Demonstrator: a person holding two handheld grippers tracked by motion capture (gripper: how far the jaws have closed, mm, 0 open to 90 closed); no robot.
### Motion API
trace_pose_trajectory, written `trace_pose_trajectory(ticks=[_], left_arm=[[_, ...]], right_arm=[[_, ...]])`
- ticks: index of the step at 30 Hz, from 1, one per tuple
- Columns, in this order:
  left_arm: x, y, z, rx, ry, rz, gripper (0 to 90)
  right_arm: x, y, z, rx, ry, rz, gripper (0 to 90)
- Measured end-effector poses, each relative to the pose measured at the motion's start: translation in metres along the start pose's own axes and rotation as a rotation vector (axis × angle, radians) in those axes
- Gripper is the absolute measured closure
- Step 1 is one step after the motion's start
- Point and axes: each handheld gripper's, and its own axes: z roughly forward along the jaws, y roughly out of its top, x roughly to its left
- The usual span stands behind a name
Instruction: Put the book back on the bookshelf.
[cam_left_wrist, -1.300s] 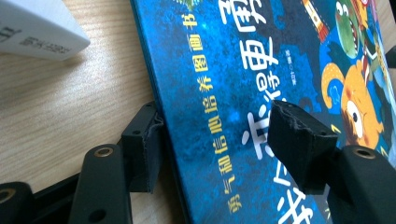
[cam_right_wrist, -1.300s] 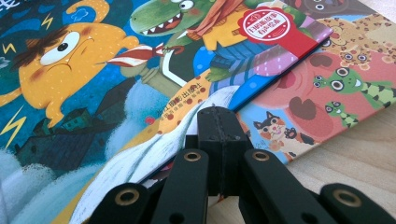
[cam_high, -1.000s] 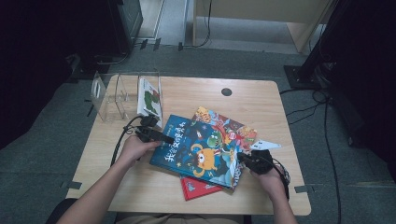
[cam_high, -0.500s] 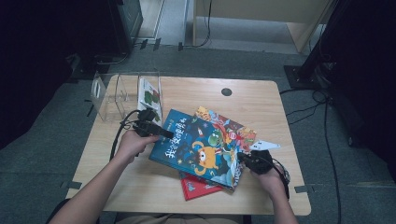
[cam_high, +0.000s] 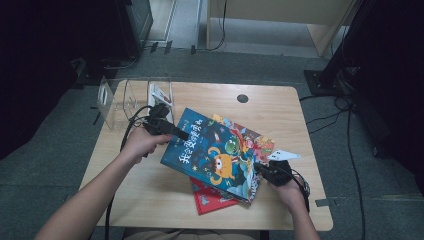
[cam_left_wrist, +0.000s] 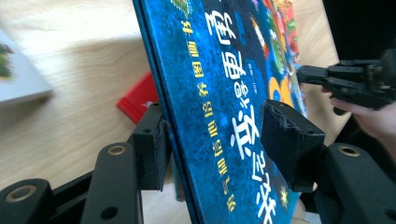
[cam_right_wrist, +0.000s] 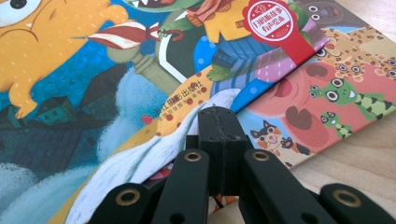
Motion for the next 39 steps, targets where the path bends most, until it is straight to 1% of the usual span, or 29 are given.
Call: trace_pose_trajectory(ticks=[1, 3, 4, 5, 6, 7, 8, 10, 14, 16, 17, 18, 20, 21, 22, 23, 26, 28, 31, 32, 33, 34, 36, 37, 39], left_arm=[[0.0, 0.001, -0.001, 0.002, -0.015, -0.008, 45.2], [-0.003, 0.004, 0.0, 0.015, -0.044, -0.008, 47.6], [-0.003, 0.004, 0.0, 0.015, -0.044, -0.008, 48.0], [-0.005, 0.005, 0.001, 0.023, -0.061, -0.006, 48.0], [-0.007, 0.005, 0.003, 0.034, -0.084, -0.002, 50.4], [-0.011, 0.005, 0.003, 0.033, -0.07, 0.007, 49.8], [-0.012, 0.006, 0.002, 0.032, -0.067, 0.018, 53.5], [-0.014, 0.008, -0.005, 0.027, -0.088, 0.006, 57.4], [-0.018, 0.014, -0.013, 0.037, -0.073, 0.011, 63.2], [-0.02, 0.017, -0.016, 0.039, -0.09, 0.003, 64.5], [-0.022, 0.019, -0.018, 0.044, -0.092, -0.003, 65.2], [-0.025, 0.022, -0.02, 0.053, -0.078, 0.004, 65.5], [-0.03, 0.026, -0.023, 0.067, -0.067, 0.008, 66.0], [-0.033, 0.028, -0.025, 0.07, -0.054, 0.015, 66.7], [-0.037, 0.032, -0.028, 0.08, -0.044, 0.024, 69.6], [-0.037, 0.032, -0.028, 0.08, -0.044, 0.024, 71.0], [-0.045, 0.037, -0.033, 0.088, -0.043, 0.032, 73.2], [-0.048, 0.04, -0.035, 0.093, -0.043, 0.026, 74.8], [-0.05, 0.045, -0.037, 0.1, -0.043, 0.008, 75.9], [-0.054, 0.047, -0.039, 0.108, -0.044, 0.01, 76.9], [-0.054, 0.047, -0.039, 0.108, -0.044, 0.01, 77.4], [-0.057, 0.049, -0.04, 0.115, -0.042, 0.016, 77.4], [-0.063, 0.053, -0.043, 0.13, -0.021, 0.019, 78.0], [-0.063, 0.053, -0.043, 0.13, -0.021, 0.019, 78.2], [-0.065, 0.057, -0.045, 0.135, -0.004, 0.01, 78.5]], right_arm=[[0.0, 0.0, 0.0, -0.001, 0.001, 0.002, 90.0], [0.0, 0.001, 0.002, -0.005, 0.003, 0.0, 90.0], [0.0, 0.001, 0.002, -0.005, 0.003, 0.0, 90.0], [0.001, 0.002, 0.003, -0.009, 0.005, -0.004, 90.0], [0.002, 0.003, 0.005, -0.013, 0.009, -0.003, 90.0], [0.004, 0.004, 0.007, -0.016, 0.02, -0.013, 90.0], [0.008, 0.006, 0.01, -0.016, 0.027, -0.038, 90.0], [0.013, 0.009, 0.013, -0.013, 0.026, -0.06, 90.0], [0.013, 0.012, 0.017, -0.026, 0.05, -0.065, 90.0], [0.015, 0.014, 0.019, -0.019, 0.051, -0.076, 90.0], [0.015, 0.015, 0.019, -0.02, 0.052, -0.079, 90.0], [0.016, 0.016, 0.022, -0.02, 0.061, -0.087, 90.0], [0.016, 0.017, 0.022, -0.019, 0.065, -0.09, 90.0], [0.016, 0.018, 0.023, -0.014, 0.067, -0.097, 90.0], [0.016, 0.02, 0.025, -0.009, 0.074, -0.105, 90.0], [0.016, 0.02, 0.025, -0.009, 0.074, -0.105, 90.0], [0.017, 0.023, 0.028, -0.01, 0.082, -0.113, 90.0], [0.018, 0.025, 0.031, -0.01, 0.092, -0.127, 90.0], [0.018, 0.027, 0.032, -0.006, 0.097, -0.129, 90.0], [0.018, 0.028, 0.034, -0.005, 0.104, -0.129, 90.0], [0.018, 0.028, 0.034, -0.005, 0.104, -0.129, 90.0], [0.018, 0.029, 0.035, -0.008, 0.108, -0.134, 90.0], [0.021, 0.031, 0.038, -0.009, 0.111, -0.148, 90.0], [0.021, 0.031, 0.038, -0.009, 0.111, -0.148, 90.0], [0.022, 0.033, 0.04, -0.009, 0.115, -0.154, 90.0]])
